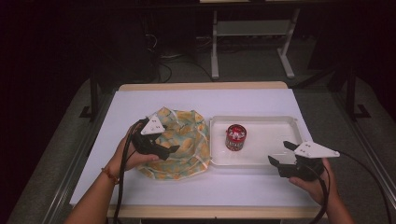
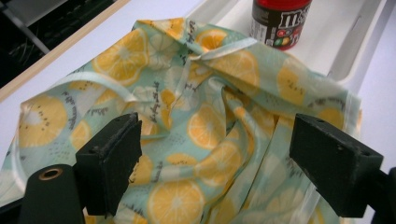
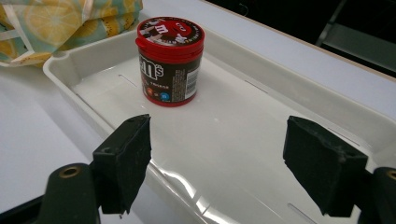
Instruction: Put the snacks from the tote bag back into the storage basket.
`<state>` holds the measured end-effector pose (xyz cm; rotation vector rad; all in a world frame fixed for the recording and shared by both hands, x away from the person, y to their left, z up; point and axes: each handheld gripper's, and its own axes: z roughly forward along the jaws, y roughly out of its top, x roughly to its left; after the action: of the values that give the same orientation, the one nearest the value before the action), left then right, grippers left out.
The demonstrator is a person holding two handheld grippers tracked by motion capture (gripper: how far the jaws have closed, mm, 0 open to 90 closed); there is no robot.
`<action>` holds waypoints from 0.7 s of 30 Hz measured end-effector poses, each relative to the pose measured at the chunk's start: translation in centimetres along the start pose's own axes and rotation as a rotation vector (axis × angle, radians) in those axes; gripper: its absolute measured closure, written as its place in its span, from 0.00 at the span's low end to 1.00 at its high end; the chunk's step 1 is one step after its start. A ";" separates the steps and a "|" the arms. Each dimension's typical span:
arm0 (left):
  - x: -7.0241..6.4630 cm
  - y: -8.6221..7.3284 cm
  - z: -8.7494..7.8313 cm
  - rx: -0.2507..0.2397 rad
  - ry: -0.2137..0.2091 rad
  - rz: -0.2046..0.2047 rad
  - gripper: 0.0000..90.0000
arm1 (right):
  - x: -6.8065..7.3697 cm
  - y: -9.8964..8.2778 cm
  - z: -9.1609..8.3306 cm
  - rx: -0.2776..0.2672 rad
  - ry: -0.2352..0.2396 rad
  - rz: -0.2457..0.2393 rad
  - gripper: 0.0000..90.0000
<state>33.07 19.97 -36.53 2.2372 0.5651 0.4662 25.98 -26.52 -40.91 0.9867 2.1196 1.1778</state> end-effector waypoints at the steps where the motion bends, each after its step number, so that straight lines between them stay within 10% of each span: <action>1: 0.0 -0.2 -0.1 -0.001 0.005 0.001 0.18 | 0.0 0.0 0.0 0.001 -0.001 -0.001 0.25; 21: 0.6 -3.1 -1.5 -0.009 0.040 -0.011 0.18 | 0.0 0.0 0.1 0.006 0.002 -0.003 0.25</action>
<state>32.07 23.08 -37.78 2.2187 0.5951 0.5082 26.01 -26.47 -41.00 0.9855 2.1269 1.1721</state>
